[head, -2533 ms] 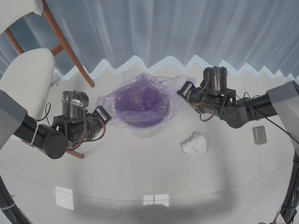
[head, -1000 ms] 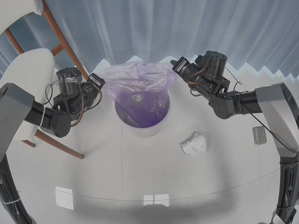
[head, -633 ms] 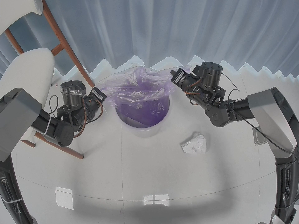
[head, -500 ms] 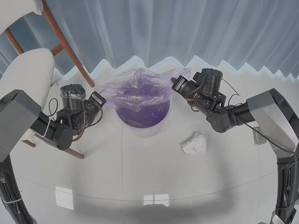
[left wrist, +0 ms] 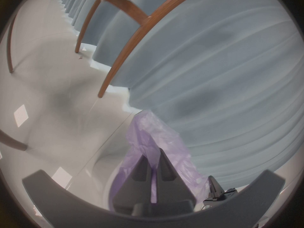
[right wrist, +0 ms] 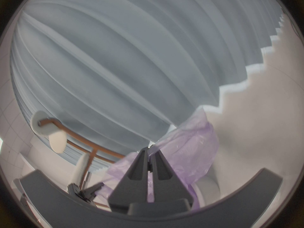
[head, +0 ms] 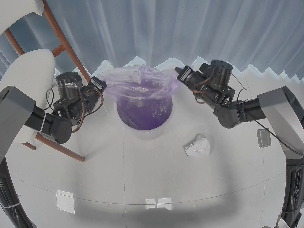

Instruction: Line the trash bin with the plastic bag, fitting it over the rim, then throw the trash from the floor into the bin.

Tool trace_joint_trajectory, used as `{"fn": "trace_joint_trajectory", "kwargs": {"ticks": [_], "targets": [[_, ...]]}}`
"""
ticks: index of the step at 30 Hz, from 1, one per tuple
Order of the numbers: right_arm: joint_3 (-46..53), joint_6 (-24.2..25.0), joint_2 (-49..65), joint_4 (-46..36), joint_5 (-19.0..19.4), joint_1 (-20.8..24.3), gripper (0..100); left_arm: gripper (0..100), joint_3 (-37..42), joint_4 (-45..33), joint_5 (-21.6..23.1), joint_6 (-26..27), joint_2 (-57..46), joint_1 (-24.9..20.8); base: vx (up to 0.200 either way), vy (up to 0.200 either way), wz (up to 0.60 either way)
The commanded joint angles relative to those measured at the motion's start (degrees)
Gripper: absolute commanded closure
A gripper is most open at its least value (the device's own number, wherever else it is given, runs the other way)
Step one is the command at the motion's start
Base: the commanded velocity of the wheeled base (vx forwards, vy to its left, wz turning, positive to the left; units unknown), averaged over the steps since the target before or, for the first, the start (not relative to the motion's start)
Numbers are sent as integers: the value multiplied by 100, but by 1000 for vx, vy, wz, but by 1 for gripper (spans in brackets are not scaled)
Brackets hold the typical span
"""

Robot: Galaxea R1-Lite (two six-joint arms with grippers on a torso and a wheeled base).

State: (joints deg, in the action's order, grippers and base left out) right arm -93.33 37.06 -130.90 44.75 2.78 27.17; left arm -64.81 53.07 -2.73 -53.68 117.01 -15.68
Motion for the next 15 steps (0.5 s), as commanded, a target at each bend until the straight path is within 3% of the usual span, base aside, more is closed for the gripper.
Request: {"fn": "trace_joint_trajectory", "kwargs": {"ticks": [1, 15], "targets": [[-915, -32, -58, -125, 38, -81, 100, 100, -375, 283, 27, -11, -125, -41, 0, 0, 0], [-467, -305, -67, 271, 109, -1, 100, 100, 126, 1136, 45, 50, 173, -155, 0, 0, 0]]}}
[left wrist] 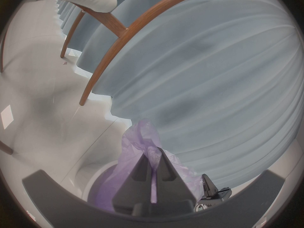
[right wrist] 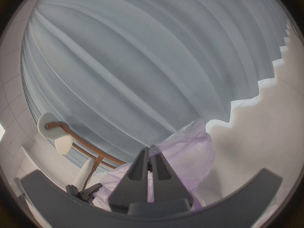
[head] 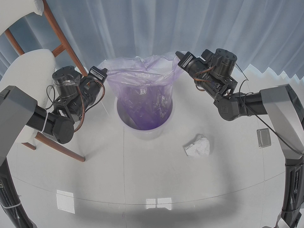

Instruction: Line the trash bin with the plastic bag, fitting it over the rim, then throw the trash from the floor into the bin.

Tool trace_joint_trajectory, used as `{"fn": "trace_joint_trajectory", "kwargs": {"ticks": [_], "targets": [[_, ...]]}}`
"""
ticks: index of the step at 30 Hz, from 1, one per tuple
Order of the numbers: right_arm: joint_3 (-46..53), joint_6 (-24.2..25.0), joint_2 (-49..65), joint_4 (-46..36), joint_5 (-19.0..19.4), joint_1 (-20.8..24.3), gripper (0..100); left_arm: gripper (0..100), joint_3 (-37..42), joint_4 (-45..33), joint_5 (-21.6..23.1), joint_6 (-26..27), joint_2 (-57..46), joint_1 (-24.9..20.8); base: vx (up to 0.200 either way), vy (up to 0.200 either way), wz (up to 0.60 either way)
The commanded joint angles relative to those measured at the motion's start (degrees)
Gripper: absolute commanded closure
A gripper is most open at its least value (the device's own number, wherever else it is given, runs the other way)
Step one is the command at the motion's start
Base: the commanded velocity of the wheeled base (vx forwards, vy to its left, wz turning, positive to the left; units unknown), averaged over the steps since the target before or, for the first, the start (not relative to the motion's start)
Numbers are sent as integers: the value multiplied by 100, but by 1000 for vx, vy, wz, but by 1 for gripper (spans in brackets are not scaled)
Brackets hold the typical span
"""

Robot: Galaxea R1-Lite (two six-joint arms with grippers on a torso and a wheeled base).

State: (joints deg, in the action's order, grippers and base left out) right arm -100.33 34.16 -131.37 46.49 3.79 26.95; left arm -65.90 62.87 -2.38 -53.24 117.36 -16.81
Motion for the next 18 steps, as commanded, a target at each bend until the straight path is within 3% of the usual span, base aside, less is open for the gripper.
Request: {"fn": "trace_joint_trajectory", "kwargs": {"ticks": [1, 8, 12, 18], "targets": [[277, -23, -21, 132, 16, 38, 100, 100, 245, 235, 0, 15, 182, -42, 0, 0, 0], [-22, -23, 102, 132, 139, 126, 100, 100, 174, 463, 194, 85, 112, -112, 0, 0, 0], [-400, 56, 173, 79, 219, 47, 100, 100, -441, 129, 519, 103, -389, -182, 0, 0, 0], [-479, 249, 410, 114, 526, 117, 100, 100, -467, -11, 730, 112, -503, -129, 0, 0, 0]]}}
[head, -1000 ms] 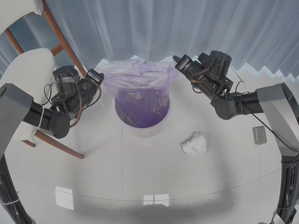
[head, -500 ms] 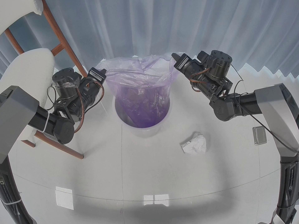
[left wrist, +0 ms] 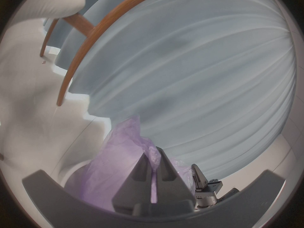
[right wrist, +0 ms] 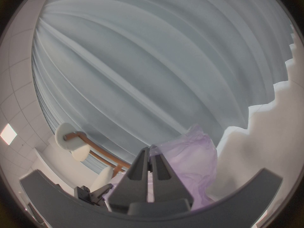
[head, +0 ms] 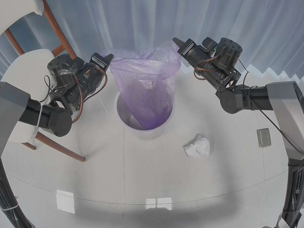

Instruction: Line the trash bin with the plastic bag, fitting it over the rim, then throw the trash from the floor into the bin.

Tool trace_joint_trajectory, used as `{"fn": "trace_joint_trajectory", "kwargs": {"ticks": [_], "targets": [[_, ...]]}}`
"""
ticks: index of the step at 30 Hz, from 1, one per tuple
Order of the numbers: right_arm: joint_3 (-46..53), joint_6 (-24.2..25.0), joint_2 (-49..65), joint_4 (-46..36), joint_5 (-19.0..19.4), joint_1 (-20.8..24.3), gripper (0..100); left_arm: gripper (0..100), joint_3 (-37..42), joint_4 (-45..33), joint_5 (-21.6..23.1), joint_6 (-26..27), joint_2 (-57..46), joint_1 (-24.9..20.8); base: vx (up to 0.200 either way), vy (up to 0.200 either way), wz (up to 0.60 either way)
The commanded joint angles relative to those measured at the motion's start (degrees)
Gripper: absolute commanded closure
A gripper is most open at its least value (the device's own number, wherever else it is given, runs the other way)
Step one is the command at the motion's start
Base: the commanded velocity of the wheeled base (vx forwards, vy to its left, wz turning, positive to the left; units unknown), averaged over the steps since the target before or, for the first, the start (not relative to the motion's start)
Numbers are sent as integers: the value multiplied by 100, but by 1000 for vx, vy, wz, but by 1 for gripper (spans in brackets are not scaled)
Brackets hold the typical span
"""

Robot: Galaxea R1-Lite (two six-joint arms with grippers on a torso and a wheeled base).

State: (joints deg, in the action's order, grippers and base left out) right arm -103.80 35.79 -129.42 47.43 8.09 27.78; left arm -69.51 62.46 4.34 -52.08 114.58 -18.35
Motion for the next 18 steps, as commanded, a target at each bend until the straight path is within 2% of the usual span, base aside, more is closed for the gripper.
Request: {"fn": "trace_joint_trajectory", "kwargs": {"ticks": [1, 4, 13, 14, 16, 17, 18], "targets": [[-149, 130, 285, 12, 157, 43, 100, 100, -124, 47, 58, -4, -252, 42, 0, 0, 0], [-105, 253, 347, -6, 351, 43, 100, 100, -98, 47, 58, -13, -366, 15, 0, 0, 0], [-123, 130, 30, -243, 157, -54, 100, 100, 887, 372, 49, 49, -366, -327, 0, 0, 0], [-123, 130, 48, -393, 140, -54, 0, 100, 948, 468, 49, 49, -340, -345, 0, 0, 0], [-131, 139, 66, -551, 69, -54, 0, 100, 983, 539, 41, 49, -322, -345, 0, 0, 0], [-87, 262, 83, -859, -221, -62, 0, 100, 1001, 600, 5, 49, -305, -345, 0, 0, 0], [-61, 288, 83, -911, -291, -62, 0, 100, 1001, 600, -3, 49, -296, -345, 0, 0, 0]]}}
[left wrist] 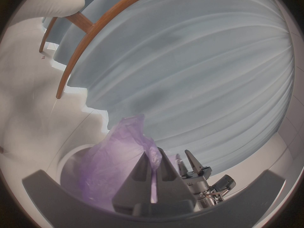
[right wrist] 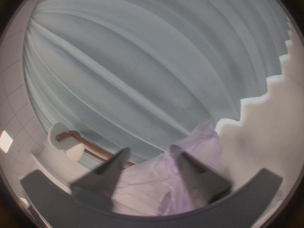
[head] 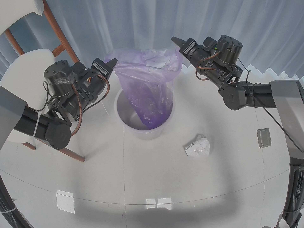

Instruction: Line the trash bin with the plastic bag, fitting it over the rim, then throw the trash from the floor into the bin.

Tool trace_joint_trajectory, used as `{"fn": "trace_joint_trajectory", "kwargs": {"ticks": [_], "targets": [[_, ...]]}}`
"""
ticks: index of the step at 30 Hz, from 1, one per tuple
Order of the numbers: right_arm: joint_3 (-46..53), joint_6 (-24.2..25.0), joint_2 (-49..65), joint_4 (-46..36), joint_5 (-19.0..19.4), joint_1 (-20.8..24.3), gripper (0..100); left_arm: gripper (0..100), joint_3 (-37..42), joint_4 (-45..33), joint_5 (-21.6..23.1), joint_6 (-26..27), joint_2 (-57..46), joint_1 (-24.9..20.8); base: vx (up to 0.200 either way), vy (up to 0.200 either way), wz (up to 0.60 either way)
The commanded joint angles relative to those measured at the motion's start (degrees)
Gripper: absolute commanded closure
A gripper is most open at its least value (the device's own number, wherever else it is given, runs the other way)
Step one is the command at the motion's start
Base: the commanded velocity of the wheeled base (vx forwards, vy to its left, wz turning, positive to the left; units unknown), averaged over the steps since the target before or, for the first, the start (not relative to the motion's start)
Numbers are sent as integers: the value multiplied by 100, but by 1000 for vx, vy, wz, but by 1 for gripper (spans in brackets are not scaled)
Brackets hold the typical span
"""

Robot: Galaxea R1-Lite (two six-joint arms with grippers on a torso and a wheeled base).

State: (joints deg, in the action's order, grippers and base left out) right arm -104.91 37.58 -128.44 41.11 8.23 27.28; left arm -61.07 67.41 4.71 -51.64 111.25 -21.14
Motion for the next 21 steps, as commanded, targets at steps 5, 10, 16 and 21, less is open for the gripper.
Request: {"fn": "trace_joint_trajectory", "kwargs": {"ticks": [5, 10, 16, 21], "targets": [[551, 346, 469, -1579, -1306, -223, 0, 100, 192, 114, -75, 5, 63, -66, 0, 0, 0], [1078, 302, 996, -2546, -1122, -417, 0, 100, 201, 114, -75, 14, 90, -57, 0, 0, 0], [1430, 452, 1313, -3355, -999, -434, 0, 100, 192, 114, -84, 22, 142, -83, 0, 0, 0], [1518, 1155, 1436, -3785, -928, -127, 0, 100, 201, 114, -84, 163, 186, -83, 0, 0, 0]]}}
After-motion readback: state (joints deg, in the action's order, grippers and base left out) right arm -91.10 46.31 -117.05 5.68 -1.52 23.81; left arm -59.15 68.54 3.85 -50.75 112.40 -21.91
